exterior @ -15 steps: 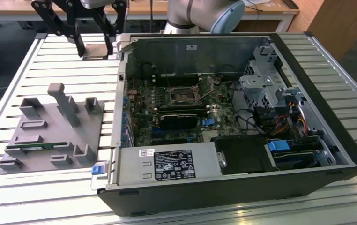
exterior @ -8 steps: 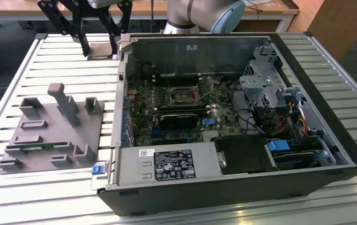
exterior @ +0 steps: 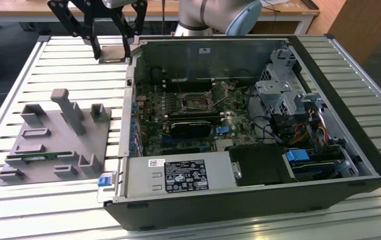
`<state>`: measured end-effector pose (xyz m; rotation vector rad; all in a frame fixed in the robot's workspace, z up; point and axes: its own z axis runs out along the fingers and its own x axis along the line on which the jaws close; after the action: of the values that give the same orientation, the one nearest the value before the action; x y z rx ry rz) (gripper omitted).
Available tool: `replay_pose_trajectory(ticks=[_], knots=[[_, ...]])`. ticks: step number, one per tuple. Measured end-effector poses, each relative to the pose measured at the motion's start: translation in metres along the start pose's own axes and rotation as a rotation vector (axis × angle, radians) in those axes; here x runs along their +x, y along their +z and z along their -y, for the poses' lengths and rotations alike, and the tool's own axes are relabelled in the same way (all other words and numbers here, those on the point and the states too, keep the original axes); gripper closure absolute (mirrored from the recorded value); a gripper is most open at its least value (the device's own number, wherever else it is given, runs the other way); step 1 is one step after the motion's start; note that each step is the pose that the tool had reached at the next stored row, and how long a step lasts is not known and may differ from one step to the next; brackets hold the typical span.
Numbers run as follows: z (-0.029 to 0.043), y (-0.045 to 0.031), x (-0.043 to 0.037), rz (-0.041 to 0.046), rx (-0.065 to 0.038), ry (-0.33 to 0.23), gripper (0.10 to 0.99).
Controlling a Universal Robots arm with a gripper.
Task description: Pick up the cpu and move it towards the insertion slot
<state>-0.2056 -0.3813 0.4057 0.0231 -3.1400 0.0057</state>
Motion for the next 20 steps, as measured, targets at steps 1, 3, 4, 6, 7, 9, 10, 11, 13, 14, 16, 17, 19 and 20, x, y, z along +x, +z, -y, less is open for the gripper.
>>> replay_pose_trajectory(ticks=[1, 3, 4, 6, 7, 9, 10, 11, 13, 14, 16, 17, 19, 20], knots=[[-0.0001, 0.0, -0.001, 0.0, 0.0, 0.0, 0.541], [-0.0004, 0.0, -0.0032, 0.0, 0.0, 0.0, 0.541], [-0.0006, 0.0, -0.0043, 0.0, 0.0, 0.0, 0.541], [-0.0008, 0.0, -0.0066, -0.0001, 0.0, 0.0, 0.541], [-0.0009, 0.0, -0.0078, 0.0, 0.0, 0.0, 0.541], [-0.0012, 0.0, -0.0101, 0.0, 0.0, 0.0, 0.541], [-0.0013, 0.0, -0.0113, 0.0, 0.0, 0.0, 0.541], [-0.0014, 0.0, -0.0125, 0.0, 0.0, 0.0, 0.541], [-0.0016, -0.0001, -0.0151, 0.0, 0.0, 0.0, 0.541], [-0.0017, -0.0001, -0.0163, 0.0, 0.0, 0.0, 0.541], [-0.002, -0.0001, -0.0189, 0.0, 0.0, 0.0, 0.541], [-0.0021, -0.0001, -0.0201, 0.0, 0.0, 0.0, 0.541], [-0.0025, 0.0, -0.0228, 0.0, 0.0, 0.0, 0.541], [-0.0027, 0.0, -0.0241, 0.0, 0.0, 0.0, 0.541]])
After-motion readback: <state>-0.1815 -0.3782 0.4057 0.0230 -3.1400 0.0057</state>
